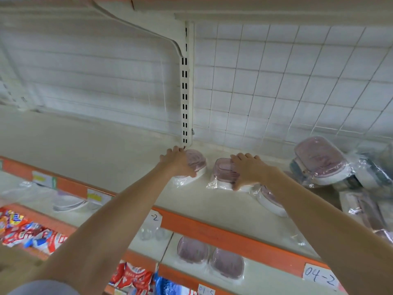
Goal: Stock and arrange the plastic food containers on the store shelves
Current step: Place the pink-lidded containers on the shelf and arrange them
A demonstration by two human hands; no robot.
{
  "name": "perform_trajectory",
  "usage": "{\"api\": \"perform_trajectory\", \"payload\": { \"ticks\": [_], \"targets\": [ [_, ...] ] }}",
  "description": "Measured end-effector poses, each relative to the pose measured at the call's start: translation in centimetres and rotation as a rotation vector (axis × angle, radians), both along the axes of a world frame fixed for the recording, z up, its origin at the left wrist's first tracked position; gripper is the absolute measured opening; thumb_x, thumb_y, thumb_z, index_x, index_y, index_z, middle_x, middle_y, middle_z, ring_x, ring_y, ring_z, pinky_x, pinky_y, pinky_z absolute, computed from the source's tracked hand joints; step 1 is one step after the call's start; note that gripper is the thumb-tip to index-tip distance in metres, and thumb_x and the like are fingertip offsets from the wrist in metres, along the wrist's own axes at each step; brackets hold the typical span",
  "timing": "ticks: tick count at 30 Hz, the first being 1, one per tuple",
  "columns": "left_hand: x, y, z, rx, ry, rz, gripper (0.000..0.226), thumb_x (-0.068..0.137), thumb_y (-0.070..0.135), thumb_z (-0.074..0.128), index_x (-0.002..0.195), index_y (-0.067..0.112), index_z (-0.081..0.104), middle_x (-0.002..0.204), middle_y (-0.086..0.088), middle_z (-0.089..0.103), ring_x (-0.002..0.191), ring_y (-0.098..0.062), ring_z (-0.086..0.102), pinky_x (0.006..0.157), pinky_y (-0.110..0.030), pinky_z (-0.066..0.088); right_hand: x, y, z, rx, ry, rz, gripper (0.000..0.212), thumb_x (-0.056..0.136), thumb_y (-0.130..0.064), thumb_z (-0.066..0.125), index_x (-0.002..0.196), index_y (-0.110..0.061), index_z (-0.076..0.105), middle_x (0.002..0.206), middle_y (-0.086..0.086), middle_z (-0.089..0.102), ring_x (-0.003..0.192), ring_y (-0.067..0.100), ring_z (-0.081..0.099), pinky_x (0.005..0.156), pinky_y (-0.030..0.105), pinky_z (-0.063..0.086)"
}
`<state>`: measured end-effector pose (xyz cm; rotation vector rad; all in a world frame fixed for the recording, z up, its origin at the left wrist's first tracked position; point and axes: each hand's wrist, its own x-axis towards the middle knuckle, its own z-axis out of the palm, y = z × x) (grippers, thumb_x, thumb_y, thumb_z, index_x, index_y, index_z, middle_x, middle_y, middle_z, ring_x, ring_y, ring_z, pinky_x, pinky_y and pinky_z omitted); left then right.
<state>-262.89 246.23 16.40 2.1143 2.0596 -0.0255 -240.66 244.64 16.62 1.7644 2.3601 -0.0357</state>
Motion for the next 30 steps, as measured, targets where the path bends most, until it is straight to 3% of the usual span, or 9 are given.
{"api": "perform_trajectory", "payload": {
  "ticks": [3, 6, 12, 16, 30],
  "targets": [
    [-0.4, -1.0, 0.3, -0.030, 0.000, 0.035, 0.094, 0.069, 0.052, 0.076, 0.139, 0.005, 0.034, 0.140, -0.011, 0.030, 0.131, -0.033, 0.029, 0.100, -0.045, 0.035, -0.5, -1.0, -0.2, 0.027, 0.072, 0.015, 0.089, 0.063, -0.055, 0.071, 0.134, -0.016, 0.034, 0.128, 0.003, 0.038, 0.117, 0.025, 0.035, 0.091, 0.037, 0.030],
    [-0.4, -2.7, 0.1, 0.040, -0.030, 0.086, 0.096, 0.065, 0.047, 0.080, 0.135, 0.003, 0.032, 0.136, -0.016, 0.029, 0.125, -0.037, 0.031, 0.097, -0.044, 0.036, -1.2, -2.5, -0.5, 0.043, 0.143, 0.004, 0.087, 0.064, -0.052, 0.072, 0.132, -0.013, 0.034, 0.125, 0.006, 0.037, 0.116, 0.027, 0.037, 0.092, 0.037, 0.033],
    [-0.1, -6.9, -0.5, 0.364, 0.064, 0.083, 0.092, 0.062, 0.043, 0.080, 0.130, 0.004, 0.033, 0.125, -0.015, 0.042, 0.113, -0.036, 0.046, 0.092, -0.040, 0.035, -2.0, -5.9, -1.0, 0.265, 0.141, 0.078, 0.082, 0.069, -0.044, 0.069, 0.131, -0.006, 0.030, 0.128, 0.010, 0.039, 0.119, 0.029, 0.038, 0.097, 0.039, 0.033],
    [-1.1, -9.8, -0.1, 0.559, 0.107, 0.078, 0.088, 0.061, 0.044, 0.080, 0.129, 0.006, 0.037, 0.123, -0.013, 0.045, 0.110, -0.033, 0.047, 0.092, -0.040, 0.035, -1.7, -7.6, -0.9, 0.352, 0.268, 0.125, 0.087, 0.070, -0.040, 0.071, 0.137, -0.009, 0.025, 0.135, 0.007, 0.032, 0.125, 0.027, 0.031, 0.103, 0.039, 0.027],
    [-4.1, -15.9, 0.2, 0.431, 0.147, -0.007, 0.088, 0.064, 0.061, 0.072, 0.126, 0.010, 0.037, 0.123, -0.007, 0.044, 0.110, -0.030, 0.048, 0.090, -0.039, 0.035, -2.8, -13.0, 0.3, 0.237, 0.330, 0.193, 0.095, 0.066, -0.048, 0.072, 0.140, -0.013, 0.025, 0.137, 0.008, 0.035, 0.125, 0.029, 0.034, 0.099, 0.042, 0.030]
  ]
}}
